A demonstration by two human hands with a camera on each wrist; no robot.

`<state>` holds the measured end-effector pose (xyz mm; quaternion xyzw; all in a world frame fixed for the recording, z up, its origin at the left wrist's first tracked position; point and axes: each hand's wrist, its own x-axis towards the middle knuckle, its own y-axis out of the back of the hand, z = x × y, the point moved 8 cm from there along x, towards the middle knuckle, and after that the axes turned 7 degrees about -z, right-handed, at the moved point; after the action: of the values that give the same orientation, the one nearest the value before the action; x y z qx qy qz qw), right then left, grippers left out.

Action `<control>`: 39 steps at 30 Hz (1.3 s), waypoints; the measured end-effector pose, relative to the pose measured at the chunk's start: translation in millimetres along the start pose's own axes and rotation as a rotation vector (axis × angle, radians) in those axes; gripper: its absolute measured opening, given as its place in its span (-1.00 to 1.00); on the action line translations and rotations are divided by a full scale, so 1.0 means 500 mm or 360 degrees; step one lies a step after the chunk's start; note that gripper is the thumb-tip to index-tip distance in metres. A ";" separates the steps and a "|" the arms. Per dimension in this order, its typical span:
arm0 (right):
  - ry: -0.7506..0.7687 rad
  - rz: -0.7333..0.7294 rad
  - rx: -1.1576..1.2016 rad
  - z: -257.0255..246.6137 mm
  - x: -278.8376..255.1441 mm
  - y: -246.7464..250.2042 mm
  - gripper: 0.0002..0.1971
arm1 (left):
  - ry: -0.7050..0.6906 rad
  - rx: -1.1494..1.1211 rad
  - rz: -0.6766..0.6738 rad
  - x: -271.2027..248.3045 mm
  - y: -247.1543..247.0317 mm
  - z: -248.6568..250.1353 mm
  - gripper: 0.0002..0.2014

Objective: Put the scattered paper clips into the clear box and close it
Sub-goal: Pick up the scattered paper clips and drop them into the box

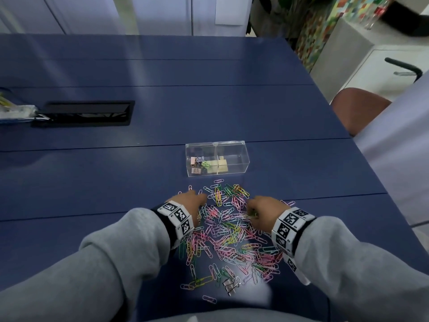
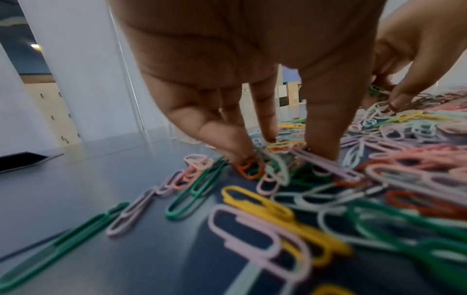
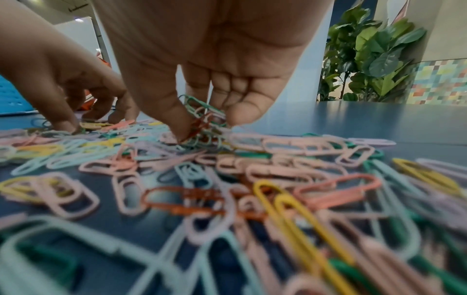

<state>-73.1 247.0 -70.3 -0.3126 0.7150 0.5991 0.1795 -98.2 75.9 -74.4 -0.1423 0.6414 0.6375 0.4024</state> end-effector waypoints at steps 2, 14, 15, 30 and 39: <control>0.0015 0.0013 0.0006 -0.002 -0.003 0.014 -0.83 | -0.0026 0.0037 0.0020 0.000 0.002 0.006 -0.67; 0.0039 0.0711 0.0694 -0.016 0.032 0.261 -0.97 | -0.0032 -0.0232 0.0063 -0.017 0.001 -0.013 -0.90; 0.0038 0.0748 0.0723 -0.014 0.043 0.270 -0.95 | -0.0033 -0.0304 0.0085 -0.019 0.002 -0.020 -0.84; 0.0004 0.0688 0.0659 0.024 0.119 0.244 -0.69 | -0.0075 -0.1672 0.0488 -0.037 0.103 -0.068 -0.76; -0.0010 0.0591 0.0543 0.058 0.020 0.172 -0.80 | -0.0192 -0.1303 0.0914 0.026 0.265 0.013 -0.76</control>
<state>-141.0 280.3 -19.1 -0.1392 0.8503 0.4934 0.1189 -196.5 105.7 10.8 -0.0691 0.3276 0.9289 0.1582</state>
